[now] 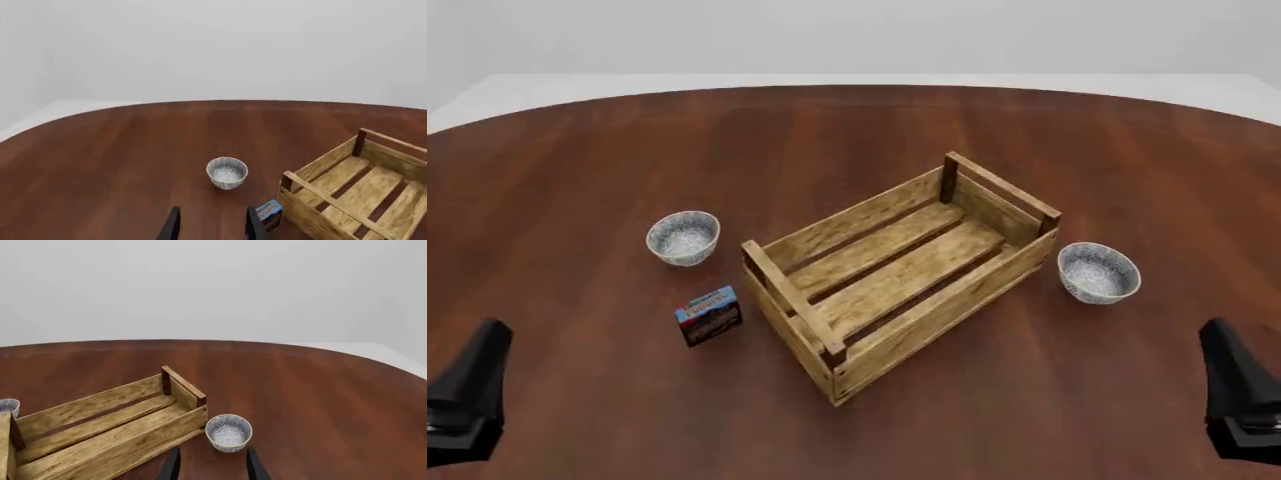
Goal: Stack the right bowl on the left bowl and place them in the tray.
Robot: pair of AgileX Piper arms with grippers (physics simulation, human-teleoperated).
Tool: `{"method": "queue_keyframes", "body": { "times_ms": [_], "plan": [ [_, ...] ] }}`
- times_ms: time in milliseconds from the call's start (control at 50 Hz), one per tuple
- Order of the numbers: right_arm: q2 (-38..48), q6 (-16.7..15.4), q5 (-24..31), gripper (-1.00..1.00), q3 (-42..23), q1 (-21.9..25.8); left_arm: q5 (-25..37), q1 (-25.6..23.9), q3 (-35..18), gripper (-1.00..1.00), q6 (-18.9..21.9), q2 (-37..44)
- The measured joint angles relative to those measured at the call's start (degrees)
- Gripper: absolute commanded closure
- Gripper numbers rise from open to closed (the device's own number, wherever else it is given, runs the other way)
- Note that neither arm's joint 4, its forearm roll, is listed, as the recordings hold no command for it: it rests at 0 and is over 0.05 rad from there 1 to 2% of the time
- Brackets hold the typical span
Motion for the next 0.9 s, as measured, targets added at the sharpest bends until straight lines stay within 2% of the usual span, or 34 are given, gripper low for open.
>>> {"method": "queue_keyframes", "body": {
  "times_ms": [220,360,560,900],
  "plan": [
    [2.8,-0.2,-2.0,-1.00,0.3,0.9,-0.9,-0.3,0.4,-1.00,1.7,0.0],
    [4.9,-0.8,-1.0,-1.00,-1.6,1.2,-1.4,-0.5,0.7,-1.00,2.0,-0.1],
    [8.2,-1.9,2.8,-1.00,-6.7,0.9,-1.8,-0.8,1.0,-1.00,2.1,-0.1],
    [19.7,-3.1,9.2,-1.00,-18.8,-0.3,-0.8,-0.8,-0.3,-1.00,1.8,-0.1]
  ]
}}
